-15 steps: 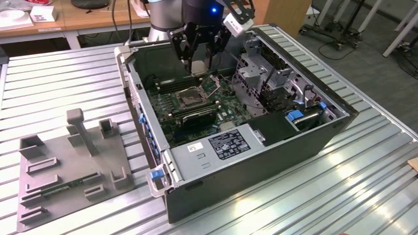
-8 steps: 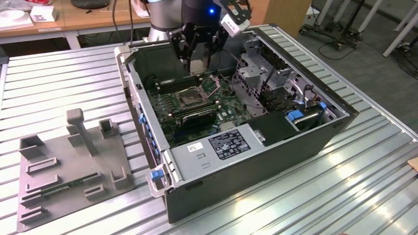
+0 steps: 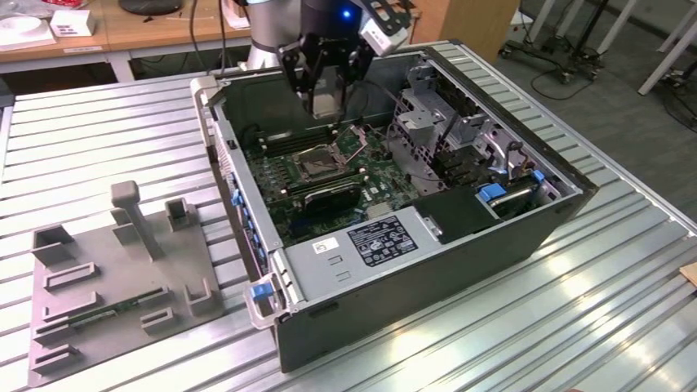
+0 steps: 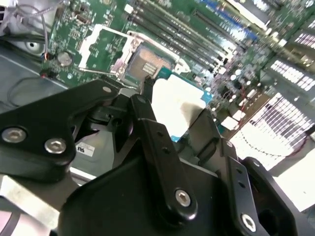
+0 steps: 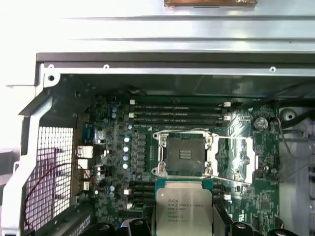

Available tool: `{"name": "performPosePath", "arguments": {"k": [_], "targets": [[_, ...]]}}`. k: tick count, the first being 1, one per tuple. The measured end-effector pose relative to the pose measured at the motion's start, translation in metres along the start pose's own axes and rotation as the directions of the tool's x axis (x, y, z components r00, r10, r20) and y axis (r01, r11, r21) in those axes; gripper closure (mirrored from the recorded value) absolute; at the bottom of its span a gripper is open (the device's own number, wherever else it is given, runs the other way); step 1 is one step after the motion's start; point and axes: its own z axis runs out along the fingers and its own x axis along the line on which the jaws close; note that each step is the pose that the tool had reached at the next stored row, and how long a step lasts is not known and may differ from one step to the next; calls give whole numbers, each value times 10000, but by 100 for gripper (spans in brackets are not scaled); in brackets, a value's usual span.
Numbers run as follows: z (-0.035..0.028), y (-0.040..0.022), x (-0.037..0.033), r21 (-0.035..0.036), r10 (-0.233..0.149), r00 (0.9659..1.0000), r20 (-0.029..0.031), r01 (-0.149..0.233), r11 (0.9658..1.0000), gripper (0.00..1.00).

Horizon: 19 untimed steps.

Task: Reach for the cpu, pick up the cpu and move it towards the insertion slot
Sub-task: 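Pick up the cpu and move it towards the insertion slot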

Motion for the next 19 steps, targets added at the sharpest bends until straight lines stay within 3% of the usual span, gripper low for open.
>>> {"name": "performPosePath", "arguments": {"k": [10, 13, 19], "targets": [[30, 156, -18, -47, -1, 10000, 1, 1, 10000, 46], [40, 180, -67, -57, 1, 10000, 1, -1, 10000, 46], [41, 182, -95, -55, 0, 10000, 0, 0, 10000, 46]]}}
